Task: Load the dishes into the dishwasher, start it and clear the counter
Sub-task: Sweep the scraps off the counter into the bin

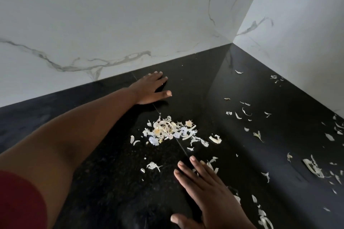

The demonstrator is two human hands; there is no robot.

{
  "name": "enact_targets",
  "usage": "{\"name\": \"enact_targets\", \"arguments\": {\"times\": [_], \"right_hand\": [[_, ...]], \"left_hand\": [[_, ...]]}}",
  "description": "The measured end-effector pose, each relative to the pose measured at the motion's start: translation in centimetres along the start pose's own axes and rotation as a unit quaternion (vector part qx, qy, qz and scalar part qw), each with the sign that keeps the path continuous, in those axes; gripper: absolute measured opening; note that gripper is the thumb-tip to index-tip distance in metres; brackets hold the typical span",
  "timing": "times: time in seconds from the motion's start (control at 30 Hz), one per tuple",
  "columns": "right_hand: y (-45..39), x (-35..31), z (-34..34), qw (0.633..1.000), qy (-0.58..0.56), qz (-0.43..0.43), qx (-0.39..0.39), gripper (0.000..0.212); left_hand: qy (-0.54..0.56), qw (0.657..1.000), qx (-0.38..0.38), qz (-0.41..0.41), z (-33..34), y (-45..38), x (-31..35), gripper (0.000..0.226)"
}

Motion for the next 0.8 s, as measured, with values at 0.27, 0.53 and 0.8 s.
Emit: {"name": "enact_targets", "arguments": {"times": [0.27, 0.53, 0.8], "right_hand": [[0.5, -0.2, -0.5, 0.996, -0.088, 0.007, 0.027, 0.078], [1.4, 0.3, -1.9, 0.98, -0.165, 0.049, 0.105, 0.072], [1.6, 0.4, -1.9, 0.97, -0.184, 0.03, 0.155, 0.065]], "left_hand": [[0.111, 0.976, -0.072, 0.171, 4.0, 9.2, 11.3, 0.089], [0.419, 0.905, 0.034, 0.061, -0.1, 13.4, 11.0, 0.098], [-0.033, 0.993, -0.028, -0.11, 4.1, 20.8, 0.5, 0.116]]}}
Point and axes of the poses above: each hand's wrist, its own y-axis away from the middle knuckle, its own z-axis out of the palm, x = y × z, the point moved 7 cm from there along -y, towards the middle knuckle, and after that the axes turned 3 degrees about -x, right-handed, at the moved point
